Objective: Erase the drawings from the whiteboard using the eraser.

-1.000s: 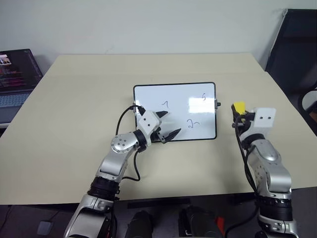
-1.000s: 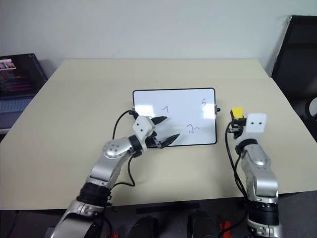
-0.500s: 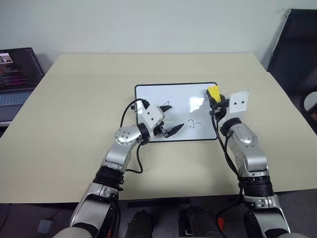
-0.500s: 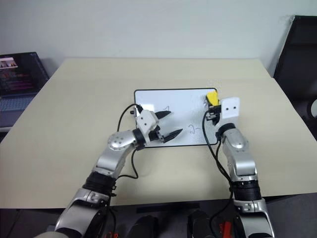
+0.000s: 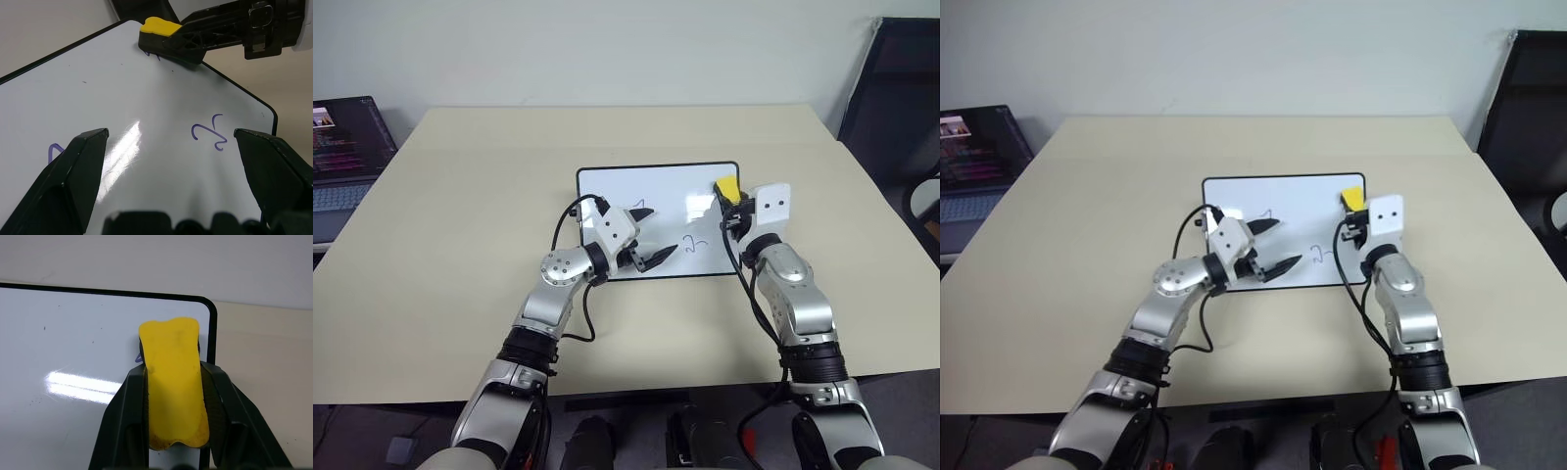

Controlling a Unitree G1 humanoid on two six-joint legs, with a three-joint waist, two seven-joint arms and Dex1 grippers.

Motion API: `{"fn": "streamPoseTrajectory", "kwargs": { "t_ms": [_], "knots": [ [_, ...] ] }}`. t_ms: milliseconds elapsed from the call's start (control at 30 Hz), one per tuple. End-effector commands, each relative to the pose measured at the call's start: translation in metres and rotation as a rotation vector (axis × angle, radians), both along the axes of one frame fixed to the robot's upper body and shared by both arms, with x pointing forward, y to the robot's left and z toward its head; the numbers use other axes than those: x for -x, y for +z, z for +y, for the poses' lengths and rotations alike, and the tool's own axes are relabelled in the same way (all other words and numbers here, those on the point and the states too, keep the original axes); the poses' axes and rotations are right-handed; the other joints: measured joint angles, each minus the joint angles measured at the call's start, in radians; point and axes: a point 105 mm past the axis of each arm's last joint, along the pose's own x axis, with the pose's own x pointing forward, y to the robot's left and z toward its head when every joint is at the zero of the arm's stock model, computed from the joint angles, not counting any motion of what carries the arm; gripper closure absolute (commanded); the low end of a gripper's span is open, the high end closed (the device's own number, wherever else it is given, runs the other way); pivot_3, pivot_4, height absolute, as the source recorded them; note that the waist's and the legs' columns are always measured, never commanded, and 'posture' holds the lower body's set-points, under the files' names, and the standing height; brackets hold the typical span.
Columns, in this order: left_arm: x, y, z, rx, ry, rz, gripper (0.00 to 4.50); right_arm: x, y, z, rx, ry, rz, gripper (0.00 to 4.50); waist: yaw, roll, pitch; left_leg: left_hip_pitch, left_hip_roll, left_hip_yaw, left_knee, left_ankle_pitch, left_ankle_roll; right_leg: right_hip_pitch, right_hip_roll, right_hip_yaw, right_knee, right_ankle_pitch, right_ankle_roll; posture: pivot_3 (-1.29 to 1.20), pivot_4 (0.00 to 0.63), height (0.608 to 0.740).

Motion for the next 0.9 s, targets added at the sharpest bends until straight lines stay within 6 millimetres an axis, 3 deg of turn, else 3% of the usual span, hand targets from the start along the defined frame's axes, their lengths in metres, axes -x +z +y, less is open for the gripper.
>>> {"fn": "streamPoseTrajectory", "kwargs": {
  "t_ms": [33, 133, 433, 667, 900],
  "knots": [
    [0.001, 0.013, -0.005, 0.012, -0.016, -0.054, 0.0, -0.002, 0.009, 0.011, -0.002, 0.026, -0.026, 3.4, -0.001, 0.0, 0.0, 0.0, 0.0, 0.0, 0.0, 0.0, 0.0, 0.0, 0.0, 0.0, 0.0, 0.0, 0.0, 0.0, 0.15, 0.74],
    [0.001, 0.013, -0.004, 0.014, -0.014, -0.053, 0.0, 0.0, 0.004, 0.013, 0.007, 0.029, -0.004, 3.4, -0.002, 0.0, 0.0, 0.0, 0.0, 0.0, 0.0, 0.0, 0.0, 0.0, 0.0, 0.0, 0.0, 0.0, 0.0, 0.0, 0.15, 0.74],
    [0.004, 0.009, -0.001, 0.023, 0.001, -0.042, 0.0, 0.02, -0.042, 0.003, 0.117, 0.025, 0.18, 3.4, -0.001, 0.0, -0.001, 0.001, 0.0, 0.0, 0.0, 0.0, 0.0, 0.001, 0.0, 0.001, 0.0, 0.0, 0.0, 0.0, 0.15, 0.74],
    [0.003, 0.009, 0.0, 0.024, 0.007, -0.041, 0.0, 0.024, -0.044, -0.002, 0.119, 0.024, 0.205, 3.4, -0.001, -0.001, -0.001, 0.003, 0.0, 0.0, 0.002, 0.001, 0.001, 0.003, 0.0, 0.0, 0.0, 0.002, 0.0, 0.0, 0.15, 0.74],
    [0.001, 0.011, -0.002, 0.034, 0.007, -0.042, 0.0, 0.014, -0.018, -0.009, 0.096, 0.003, 0.111, 3.4, -0.001, -0.001, -0.001, 0.003, 0.0, 0.001, 0.002, 0.001, 0.001, 0.003, 0.0, 0.0, 0.0, 0.003, 0.0, 0.0, 0.15, 0.74]
  ]
}}
